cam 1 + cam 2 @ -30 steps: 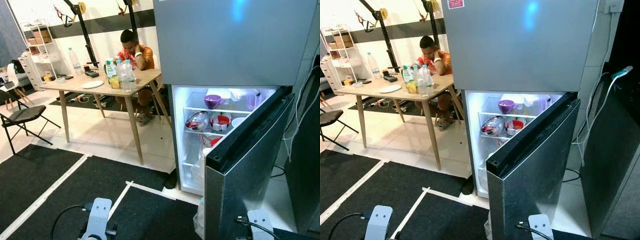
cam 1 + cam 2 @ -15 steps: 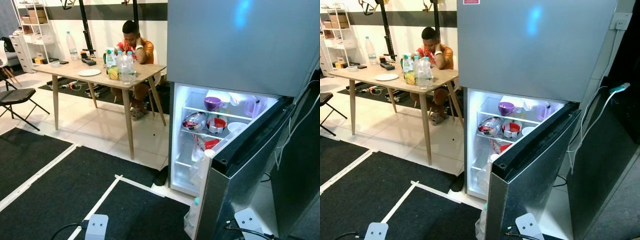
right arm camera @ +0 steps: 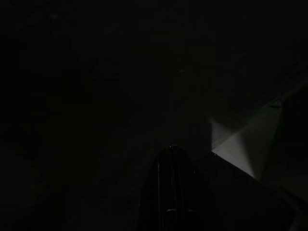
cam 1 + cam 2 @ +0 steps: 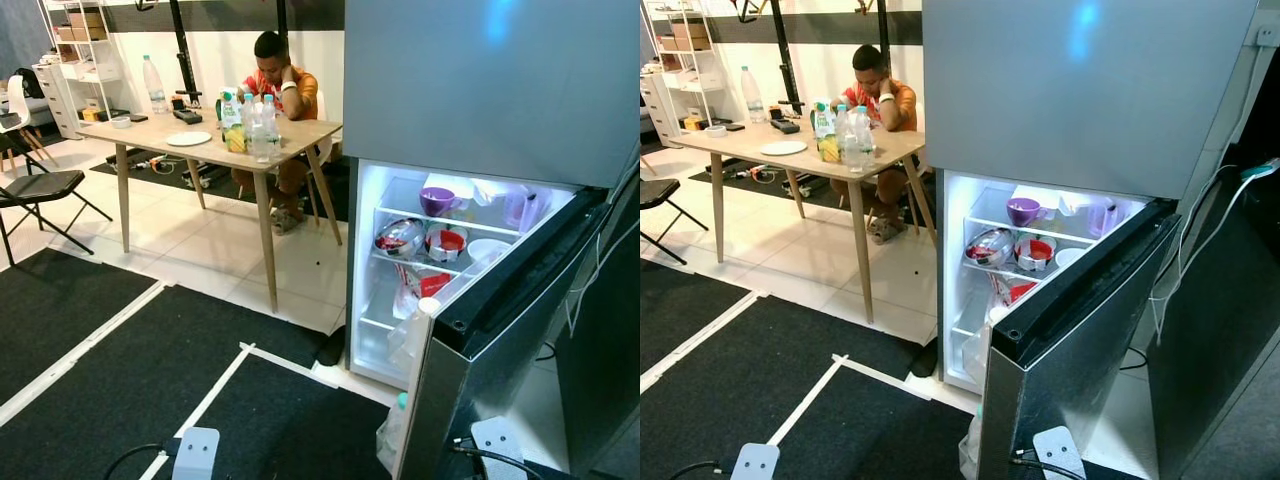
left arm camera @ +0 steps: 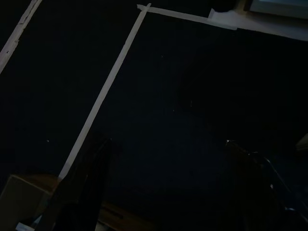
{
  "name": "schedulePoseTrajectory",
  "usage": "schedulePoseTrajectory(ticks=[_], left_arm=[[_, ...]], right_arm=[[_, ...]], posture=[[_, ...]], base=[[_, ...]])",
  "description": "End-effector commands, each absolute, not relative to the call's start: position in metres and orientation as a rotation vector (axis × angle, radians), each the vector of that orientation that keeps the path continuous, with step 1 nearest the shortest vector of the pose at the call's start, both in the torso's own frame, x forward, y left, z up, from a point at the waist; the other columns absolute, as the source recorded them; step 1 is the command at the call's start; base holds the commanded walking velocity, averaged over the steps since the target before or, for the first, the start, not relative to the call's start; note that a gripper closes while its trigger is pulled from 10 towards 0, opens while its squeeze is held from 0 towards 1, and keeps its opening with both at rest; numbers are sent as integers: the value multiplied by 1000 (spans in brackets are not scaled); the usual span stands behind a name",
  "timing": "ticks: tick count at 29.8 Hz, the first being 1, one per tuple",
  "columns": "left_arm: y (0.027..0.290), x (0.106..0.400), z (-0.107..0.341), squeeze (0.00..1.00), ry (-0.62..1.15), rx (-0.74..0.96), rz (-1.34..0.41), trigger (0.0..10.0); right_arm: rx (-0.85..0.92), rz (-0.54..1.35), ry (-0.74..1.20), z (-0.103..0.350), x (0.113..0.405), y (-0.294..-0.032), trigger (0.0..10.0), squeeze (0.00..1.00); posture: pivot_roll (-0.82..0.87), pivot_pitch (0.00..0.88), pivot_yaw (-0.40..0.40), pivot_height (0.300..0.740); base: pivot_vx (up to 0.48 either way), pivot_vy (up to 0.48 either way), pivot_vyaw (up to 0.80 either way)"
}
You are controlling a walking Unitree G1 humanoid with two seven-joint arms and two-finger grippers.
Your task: Restocking fridge
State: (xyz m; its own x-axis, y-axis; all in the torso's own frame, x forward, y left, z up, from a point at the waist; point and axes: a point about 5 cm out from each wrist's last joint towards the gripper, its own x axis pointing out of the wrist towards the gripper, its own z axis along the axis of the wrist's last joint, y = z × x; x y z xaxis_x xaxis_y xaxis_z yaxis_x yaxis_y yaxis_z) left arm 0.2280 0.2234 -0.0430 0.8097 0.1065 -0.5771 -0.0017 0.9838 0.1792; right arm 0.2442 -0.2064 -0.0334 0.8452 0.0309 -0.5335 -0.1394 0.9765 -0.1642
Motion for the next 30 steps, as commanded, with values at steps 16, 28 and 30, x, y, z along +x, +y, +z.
schedulePoseTrajectory(ticks=[16, 28, 30], left_arm=[[228, 235, -37, 0, 611, 200, 48, 10000], [236, 244, -27, 0, 559, 204, 95, 10000], [235, 245, -27, 0, 557, 200, 100, 10000]], right_arm=[[71, -66, 78, 111, 375, -155, 10000, 0], [185, 164, -159, 173, 390, -91, 10000, 0], [100, 150, 36, 112, 371, -109, 10000, 0]], posture=[[-87, 123, 26, 740], [-92, 107, 15, 740], [-95, 107, 15, 740]], base=[[0, 0, 0], [0, 0, 0], [0, 0, 0]])
